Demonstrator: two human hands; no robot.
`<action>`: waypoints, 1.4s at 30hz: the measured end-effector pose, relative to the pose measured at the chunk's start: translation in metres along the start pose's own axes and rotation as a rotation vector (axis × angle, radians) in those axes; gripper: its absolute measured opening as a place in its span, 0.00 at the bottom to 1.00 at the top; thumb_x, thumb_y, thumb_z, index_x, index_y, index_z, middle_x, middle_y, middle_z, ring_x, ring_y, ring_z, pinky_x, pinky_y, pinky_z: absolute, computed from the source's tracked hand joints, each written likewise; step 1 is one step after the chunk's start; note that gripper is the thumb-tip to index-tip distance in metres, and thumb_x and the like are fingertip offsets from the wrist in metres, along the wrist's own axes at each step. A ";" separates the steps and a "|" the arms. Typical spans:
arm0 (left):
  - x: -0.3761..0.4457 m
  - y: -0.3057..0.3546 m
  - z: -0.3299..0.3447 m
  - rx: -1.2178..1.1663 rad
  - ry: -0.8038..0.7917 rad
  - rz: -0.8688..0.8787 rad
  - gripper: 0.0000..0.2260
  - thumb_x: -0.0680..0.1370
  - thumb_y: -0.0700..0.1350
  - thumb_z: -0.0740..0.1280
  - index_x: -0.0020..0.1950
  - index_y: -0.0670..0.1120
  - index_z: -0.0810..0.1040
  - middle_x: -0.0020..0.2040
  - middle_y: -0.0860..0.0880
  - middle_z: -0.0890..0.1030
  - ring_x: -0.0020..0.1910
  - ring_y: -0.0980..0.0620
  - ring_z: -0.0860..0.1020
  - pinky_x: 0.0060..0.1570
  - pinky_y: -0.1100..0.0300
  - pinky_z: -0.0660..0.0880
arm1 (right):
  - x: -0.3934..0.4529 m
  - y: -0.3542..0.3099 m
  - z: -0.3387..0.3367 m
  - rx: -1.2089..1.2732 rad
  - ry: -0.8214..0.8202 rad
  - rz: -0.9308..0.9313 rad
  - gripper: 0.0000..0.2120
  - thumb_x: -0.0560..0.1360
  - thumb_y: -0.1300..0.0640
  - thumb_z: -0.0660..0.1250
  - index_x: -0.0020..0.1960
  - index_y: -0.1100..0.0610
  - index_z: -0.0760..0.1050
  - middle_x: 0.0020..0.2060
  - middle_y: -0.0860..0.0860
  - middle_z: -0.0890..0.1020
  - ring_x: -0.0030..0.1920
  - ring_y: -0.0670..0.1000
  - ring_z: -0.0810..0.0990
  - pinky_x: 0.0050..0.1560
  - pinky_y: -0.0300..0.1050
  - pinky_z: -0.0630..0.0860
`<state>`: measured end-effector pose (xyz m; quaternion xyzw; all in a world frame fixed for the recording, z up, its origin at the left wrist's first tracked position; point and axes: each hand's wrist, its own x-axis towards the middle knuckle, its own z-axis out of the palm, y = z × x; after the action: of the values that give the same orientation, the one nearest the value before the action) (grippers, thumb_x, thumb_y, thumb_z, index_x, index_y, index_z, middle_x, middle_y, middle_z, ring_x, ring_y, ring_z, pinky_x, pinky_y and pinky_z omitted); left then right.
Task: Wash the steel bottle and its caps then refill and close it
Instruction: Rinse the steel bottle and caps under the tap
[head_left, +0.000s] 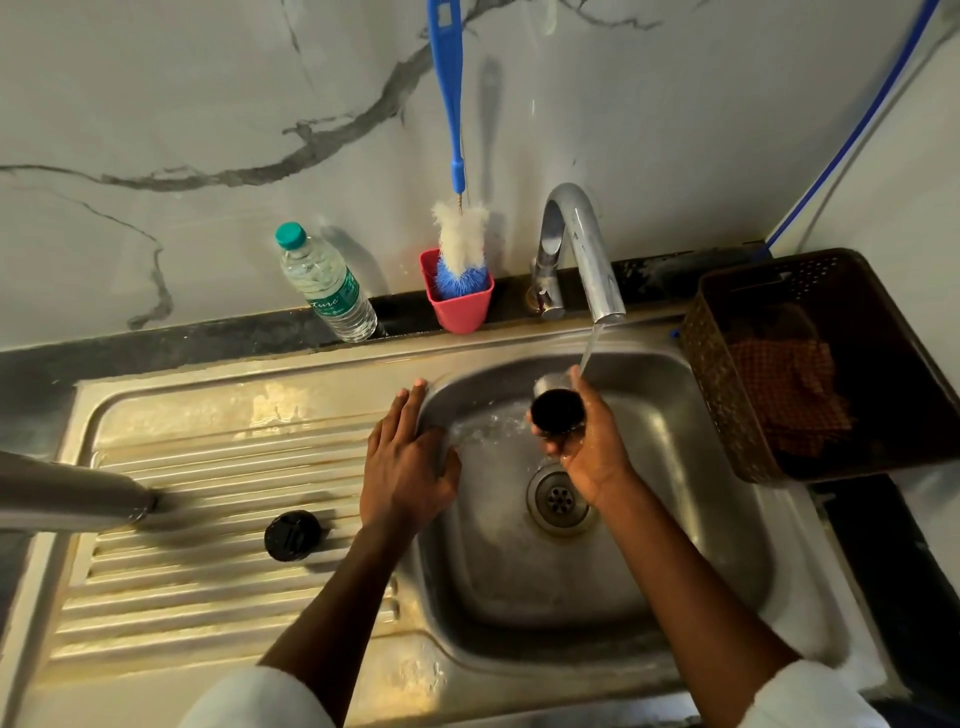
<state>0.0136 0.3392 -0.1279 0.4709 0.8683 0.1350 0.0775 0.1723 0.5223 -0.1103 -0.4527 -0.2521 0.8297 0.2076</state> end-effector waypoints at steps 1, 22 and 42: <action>0.000 0.000 0.000 -0.001 0.002 0.001 0.16 0.77 0.56 0.72 0.63 0.53 0.83 0.87 0.48 0.54 0.85 0.42 0.53 0.80 0.40 0.60 | 0.001 -0.002 -0.002 0.121 0.000 0.070 0.26 0.78 0.37 0.65 0.61 0.59 0.78 0.42 0.61 0.84 0.36 0.54 0.82 0.28 0.39 0.70; 0.002 0.001 0.001 0.012 -0.043 -0.067 0.42 0.79 0.62 0.64 0.87 0.49 0.49 0.87 0.50 0.50 0.86 0.49 0.48 0.83 0.45 0.53 | 0.008 -0.006 -0.003 -0.631 0.071 -0.519 0.32 0.66 0.66 0.80 0.66 0.47 0.78 0.62 0.51 0.81 0.58 0.51 0.82 0.55 0.46 0.82; 0.000 0.002 -0.002 -0.023 -0.015 -0.049 0.39 0.81 0.62 0.65 0.87 0.50 0.53 0.87 0.51 0.50 0.86 0.49 0.48 0.82 0.47 0.49 | -0.042 -0.034 -0.014 -1.212 0.072 -0.994 0.35 0.68 0.62 0.81 0.72 0.53 0.73 0.69 0.49 0.75 0.67 0.52 0.76 0.63 0.53 0.78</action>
<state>0.0149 0.3400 -0.1252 0.4496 0.8774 0.1397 0.0925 0.2100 0.5281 -0.0690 -0.3476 -0.8272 0.3418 0.2794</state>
